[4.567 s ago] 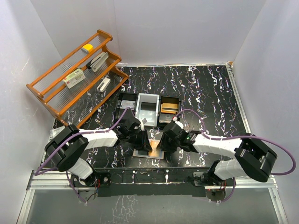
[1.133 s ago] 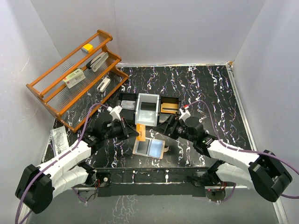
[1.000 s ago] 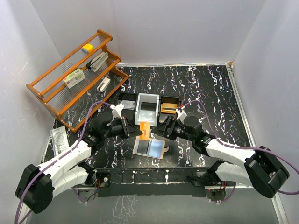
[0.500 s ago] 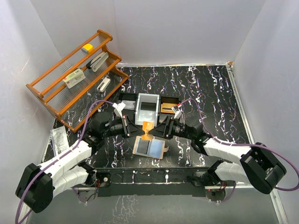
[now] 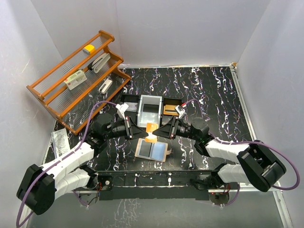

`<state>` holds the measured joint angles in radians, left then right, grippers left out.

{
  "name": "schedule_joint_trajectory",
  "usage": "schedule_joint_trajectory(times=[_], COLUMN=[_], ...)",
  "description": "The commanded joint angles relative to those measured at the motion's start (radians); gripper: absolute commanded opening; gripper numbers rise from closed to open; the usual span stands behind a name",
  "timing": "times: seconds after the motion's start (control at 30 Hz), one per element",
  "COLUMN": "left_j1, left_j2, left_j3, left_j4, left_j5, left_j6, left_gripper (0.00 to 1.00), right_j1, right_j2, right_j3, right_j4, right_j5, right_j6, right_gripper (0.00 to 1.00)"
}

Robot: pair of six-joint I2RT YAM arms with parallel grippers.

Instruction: Take the credit cards out of the card holder

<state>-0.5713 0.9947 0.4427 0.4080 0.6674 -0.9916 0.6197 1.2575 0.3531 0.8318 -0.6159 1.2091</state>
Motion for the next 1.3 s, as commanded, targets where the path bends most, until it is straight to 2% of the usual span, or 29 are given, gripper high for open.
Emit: schedule_joint_trajectory(times=[0.0, 0.13, 0.23, 0.27, 0.37, 0.43, 0.47, 0.63, 0.67, 0.77, 0.9, 1.07, 1.27], left_j1=[0.004, 0.004, 0.005, 0.004, 0.005, 0.005, 0.005, 0.006, 0.005, 0.005, 0.006, 0.005, 0.004], left_j2=[-0.013, -0.01, -0.01, -0.011, -0.028, -0.06, -0.076, -0.117, -0.122, -0.139, -0.161, -0.188, -0.186], left_j3=[-0.011, -0.014, -0.007, -0.002, 0.041, 0.067, 0.079, 0.129, 0.135, 0.152, 0.179, 0.191, 0.198], left_j4=[0.045, 0.052, 0.023, -0.011, -0.158, -0.266, -0.313, -0.47, -0.491, -0.543, -0.621, -0.678, -0.706], left_j5=[0.026, 0.021, 0.002, -0.007, -0.08, -0.166, -0.205, -0.327, -0.347, -0.411, -0.492, -0.565, -0.599], left_j6=[-0.012, -0.02, -0.015, -0.007, 0.049, 0.102, 0.12, 0.185, 0.19, 0.206, 0.233, 0.255, 0.259], left_gripper=[0.0, 0.0, 0.0, 0.03, 0.24, 0.49, 0.56, 0.76, 0.84, 0.97, 0.99, 0.99, 0.99], right_j1=[-0.021, -0.026, -0.033, -0.037, -0.046, -0.051, -0.051, -0.059, -0.06, -0.061, -0.061, -0.061, -0.06], right_j2=[0.008, 0.021, 0.019, 0.015, 0.0, -0.019, -0.031, -0.098, -0.113, -0.158, -0.219, -0.284, -0.29], right_j3=[-0.046, -0.057, -0.056, -0.055, -0.037, -0.02, 0.002, 0.076, 0.089, 0.131, 0.199, 0.274, 0.381], right_j4=[0.18, 0.217, 0.219, 0.217, 0.176, 0.09, 0.035, -0.23, -0.281, -0.421, -0.596, -0.727, -0.831], right_j5=[-0.057, -0.073, -0.073, -0.072, -0.071, -0.065, -0.058, 0.008, 0.03, 0.105, 0.225, 0.352, 0.472], right_j6=[0.045, 0.063, 0.067, 0.065, 0.041, -0.005, -0.033, -0.167, -0.196, -0.282, -0.419, -0.584, -0.885], right_gripper=[0.12, 0.0, 0.0, 0.0, 0.0, 0.0, 0.0, 0.0, 0.0, 0.0, 0.0, 0.0, 0.0])
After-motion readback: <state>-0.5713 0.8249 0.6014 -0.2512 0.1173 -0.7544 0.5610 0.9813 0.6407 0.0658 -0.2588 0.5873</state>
